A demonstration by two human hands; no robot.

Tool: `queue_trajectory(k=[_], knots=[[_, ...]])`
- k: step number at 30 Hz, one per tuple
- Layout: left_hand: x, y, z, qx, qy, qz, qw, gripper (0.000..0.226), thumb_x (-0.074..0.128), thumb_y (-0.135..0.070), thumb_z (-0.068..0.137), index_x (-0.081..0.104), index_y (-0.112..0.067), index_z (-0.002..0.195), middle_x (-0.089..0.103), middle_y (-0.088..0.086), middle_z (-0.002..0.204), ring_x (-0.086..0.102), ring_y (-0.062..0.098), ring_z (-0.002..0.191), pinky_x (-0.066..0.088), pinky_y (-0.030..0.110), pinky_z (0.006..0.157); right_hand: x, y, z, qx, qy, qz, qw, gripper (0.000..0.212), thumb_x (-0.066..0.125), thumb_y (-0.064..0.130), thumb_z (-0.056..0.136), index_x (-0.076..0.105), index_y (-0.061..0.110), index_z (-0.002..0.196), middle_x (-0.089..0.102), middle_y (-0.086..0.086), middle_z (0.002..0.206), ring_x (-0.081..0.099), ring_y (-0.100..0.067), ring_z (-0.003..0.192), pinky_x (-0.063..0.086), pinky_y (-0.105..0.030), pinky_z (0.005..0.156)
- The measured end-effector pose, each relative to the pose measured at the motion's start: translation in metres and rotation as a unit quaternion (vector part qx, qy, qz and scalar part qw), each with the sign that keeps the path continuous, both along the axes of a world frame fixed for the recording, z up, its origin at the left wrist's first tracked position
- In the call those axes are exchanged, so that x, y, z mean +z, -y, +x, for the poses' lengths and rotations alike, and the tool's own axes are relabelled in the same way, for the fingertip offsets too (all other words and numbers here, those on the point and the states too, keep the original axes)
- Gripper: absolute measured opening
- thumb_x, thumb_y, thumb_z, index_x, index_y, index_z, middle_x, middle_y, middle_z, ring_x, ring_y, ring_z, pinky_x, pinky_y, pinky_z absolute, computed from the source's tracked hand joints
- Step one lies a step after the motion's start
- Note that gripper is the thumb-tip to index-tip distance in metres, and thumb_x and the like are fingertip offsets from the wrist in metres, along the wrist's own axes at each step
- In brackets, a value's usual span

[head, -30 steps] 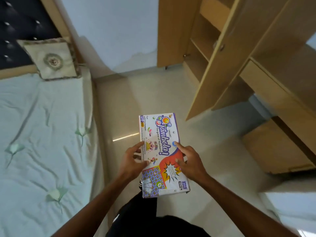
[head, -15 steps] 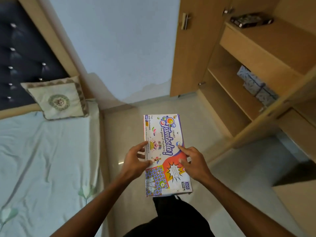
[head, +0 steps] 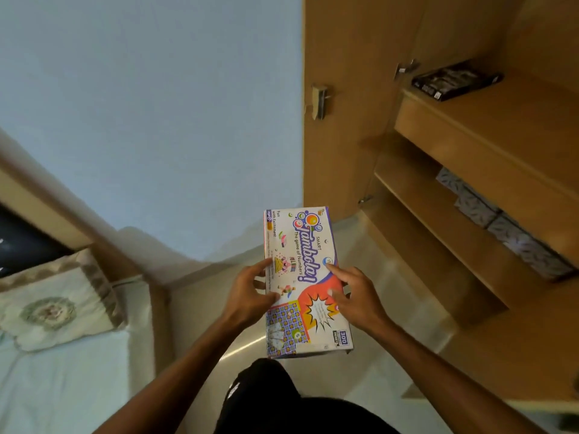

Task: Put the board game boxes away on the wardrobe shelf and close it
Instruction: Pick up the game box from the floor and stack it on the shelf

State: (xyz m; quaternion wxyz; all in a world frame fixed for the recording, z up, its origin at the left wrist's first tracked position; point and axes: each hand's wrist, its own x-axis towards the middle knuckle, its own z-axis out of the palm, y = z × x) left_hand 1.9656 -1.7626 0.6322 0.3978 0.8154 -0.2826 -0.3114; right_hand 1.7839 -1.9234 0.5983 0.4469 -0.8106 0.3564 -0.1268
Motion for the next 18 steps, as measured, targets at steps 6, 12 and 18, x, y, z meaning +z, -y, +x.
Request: queue_trajectory(k=[6,12,18], knots=[[0.001,0.164,0.063,-0.074,0.02,-0.005,0.997,0.067,0.076,-0.017,0.08,0.046,-0.026,0.139,0.05,0.001,0.129,0.058,0.019,0.105,0.055,0.022,0.061,0.009,0.134,0.044,-0.083,0.008,-0.005,0.996,0.053,0.063,0.013,0.09,0.048,0.025,0.139,0.053,-0.002,0.115,0.062,-0.014,0.099,0.058,-0.023,0.076],[0.012,0.346,0.102,-0.169,-0.001,-0.051,0.984,0.065,0.074,-0.007,0.08,0.047,-0.017,0.139,0.05,0.004,0.131,0.054,0.018,0.108,0.051,0.014,0.06,0.022,0.279,0.063,-0.178,0.02,-0.025,0.984,0.049,0.06,0.01,0.091,0.05,0.025,0.137,0.053,0.002,0.115,0.065,-0.016,0.098,0.059,-0.022,0.076],[0.049,0.518,0.11,-0.268,-0.035,-0.091,0.958,0.06,0.069,0.004,0.081,0.049,-0.012,0.136,0.055,0.005,0.122,0.057,0.016,0.098,0.053,0.011,0.057,0.05,0.406,0.06,-0.273,0.039,-0.062,0.959,0.046,0.062,0.007,0.089,0.054,0.017,0.133,0.057,-0.004,0.114,0.065,-0.016,0.094,0.056,-0.021,0.08]])
